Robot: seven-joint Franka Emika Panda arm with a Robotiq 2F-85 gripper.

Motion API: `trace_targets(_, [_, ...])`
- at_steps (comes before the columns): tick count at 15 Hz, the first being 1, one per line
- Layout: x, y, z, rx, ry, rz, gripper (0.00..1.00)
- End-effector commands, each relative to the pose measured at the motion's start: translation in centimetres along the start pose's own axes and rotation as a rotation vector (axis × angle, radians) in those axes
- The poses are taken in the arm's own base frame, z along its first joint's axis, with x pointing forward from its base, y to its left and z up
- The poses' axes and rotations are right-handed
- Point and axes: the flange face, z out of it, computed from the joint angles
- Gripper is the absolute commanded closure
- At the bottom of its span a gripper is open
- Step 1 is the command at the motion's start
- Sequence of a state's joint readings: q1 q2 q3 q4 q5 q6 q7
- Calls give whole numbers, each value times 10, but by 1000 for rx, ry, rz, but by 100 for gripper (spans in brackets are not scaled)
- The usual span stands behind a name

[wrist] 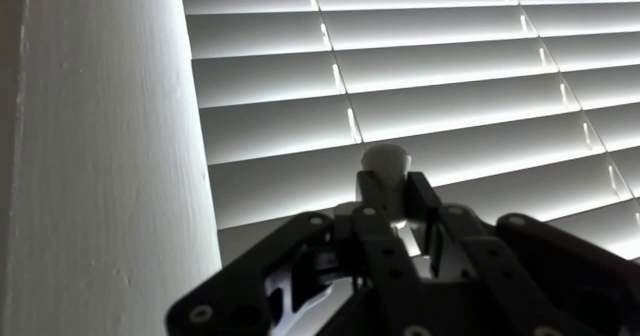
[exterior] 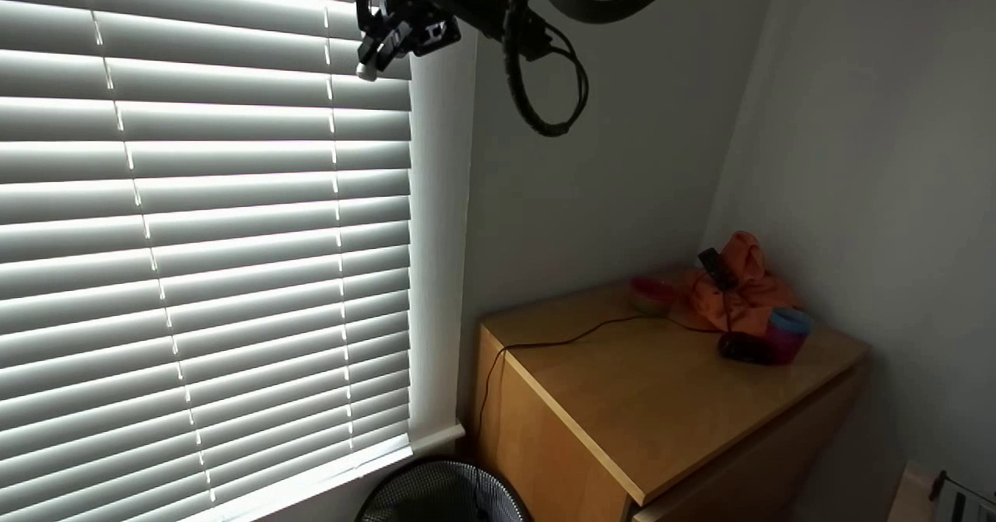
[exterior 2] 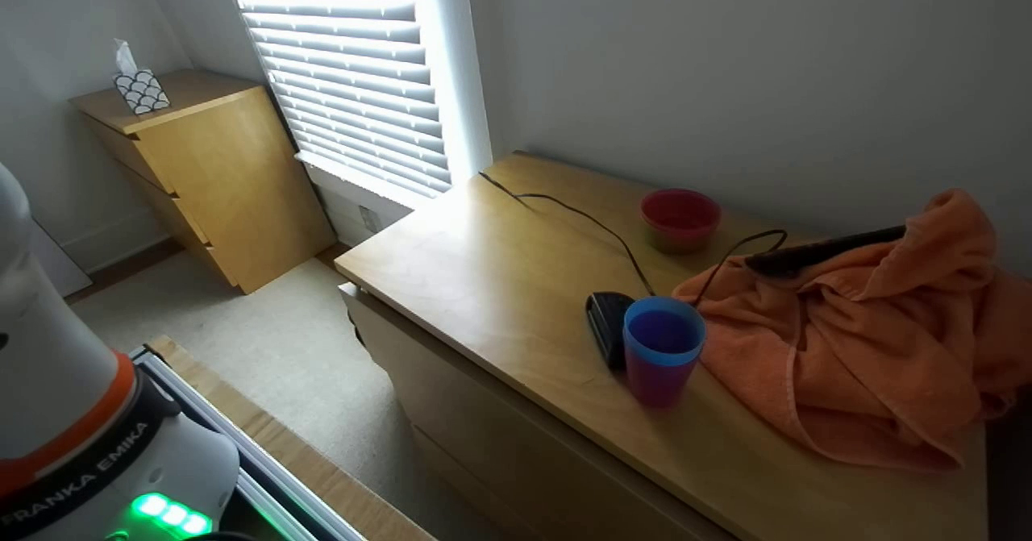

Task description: Pull the white cord on the right side of the stove

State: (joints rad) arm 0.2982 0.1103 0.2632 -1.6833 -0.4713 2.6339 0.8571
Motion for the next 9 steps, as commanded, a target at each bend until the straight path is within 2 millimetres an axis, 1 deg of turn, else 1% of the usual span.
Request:
trace_targets(1, [-64,21,31,-66,-144,0,95])
trace_targets(4, [-74,27,38,-65,-169,-4,95])
trace_targets(9, [-91,29,50,-9,-201,0,95])
